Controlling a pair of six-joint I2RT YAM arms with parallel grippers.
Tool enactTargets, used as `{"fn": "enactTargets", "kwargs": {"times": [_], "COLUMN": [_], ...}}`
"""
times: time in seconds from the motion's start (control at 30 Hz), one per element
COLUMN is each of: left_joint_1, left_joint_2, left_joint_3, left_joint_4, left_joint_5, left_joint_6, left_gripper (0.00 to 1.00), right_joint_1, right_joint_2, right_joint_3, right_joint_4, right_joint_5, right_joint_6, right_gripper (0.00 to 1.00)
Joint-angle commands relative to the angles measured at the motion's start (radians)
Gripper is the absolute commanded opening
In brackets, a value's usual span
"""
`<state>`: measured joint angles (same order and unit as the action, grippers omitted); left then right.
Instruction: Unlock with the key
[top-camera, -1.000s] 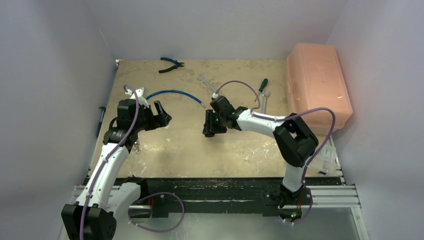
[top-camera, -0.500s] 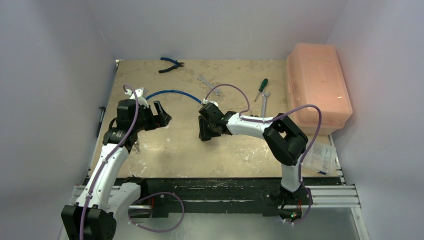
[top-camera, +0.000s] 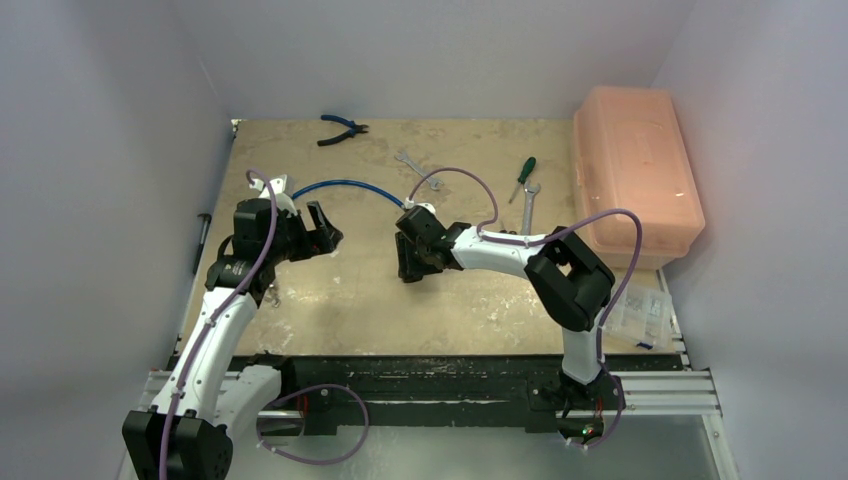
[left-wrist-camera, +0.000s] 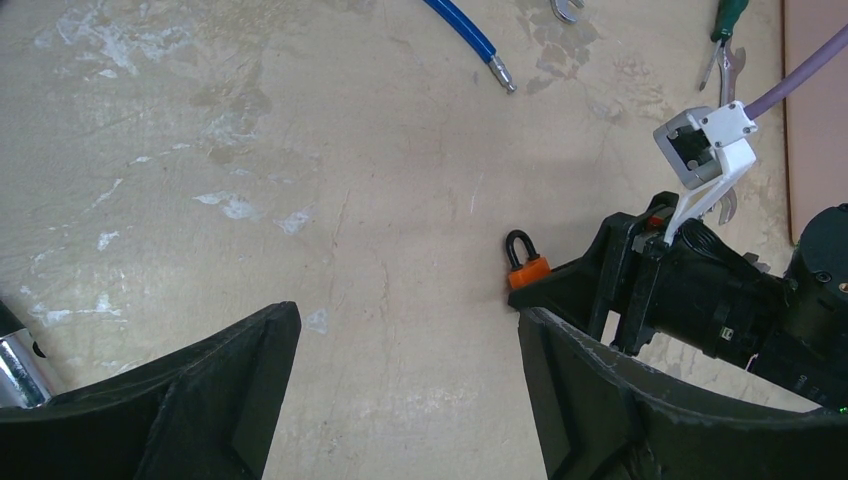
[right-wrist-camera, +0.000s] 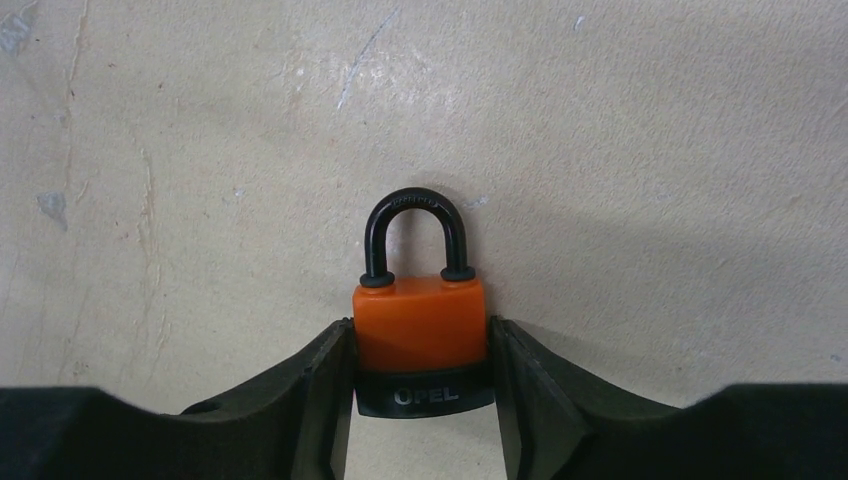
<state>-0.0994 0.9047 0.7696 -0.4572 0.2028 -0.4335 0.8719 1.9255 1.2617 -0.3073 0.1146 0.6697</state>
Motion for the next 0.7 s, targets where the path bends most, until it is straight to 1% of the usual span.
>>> {"fn": "enactTargets", "kwargs": {"times": [0.0,0.2,0.23,0.37,0.67], "left_joint_1": [-0.003,-0.004,-0.004,-0.003,-0.003], "left_joint_2": [-0.018,-0.018,-0.018,-0.018,-0.023], "left_joint_3": [-0.003,-0.002,-0.002,-0.003,-0.003], "left_joint_4": [0.028,0.029,0.028,0.028,0.028], "left_joint_5": [-0.006,-0.008,-0.008,-0.008,-0.008], "left_joint_6": [0.010,0.010,0.010,0.010,0.011], "left_gripper": [0.85,0.85,0.85,0.85,0.85], "right_joint_1": [0.009,0.009,0.009,0.009,0.009], "right_joint_2": [-0.010,-0.015,-0.016,-0.027,-0.089], "right_joint_3": [0.046,0.059,0.060,0.066,0.081], "right_joint_4": [-0.016,-0.026,-0.027,-0.035,-0.072], "right_joint_5": [0.023,0.024,0.023,0.024,0.063], "right_joint_6": [-0.002,-0.003,-0.004,-0.005,-0.043], "right_gripper": [0.58,0.73,0.74,0.77,0.78]}}
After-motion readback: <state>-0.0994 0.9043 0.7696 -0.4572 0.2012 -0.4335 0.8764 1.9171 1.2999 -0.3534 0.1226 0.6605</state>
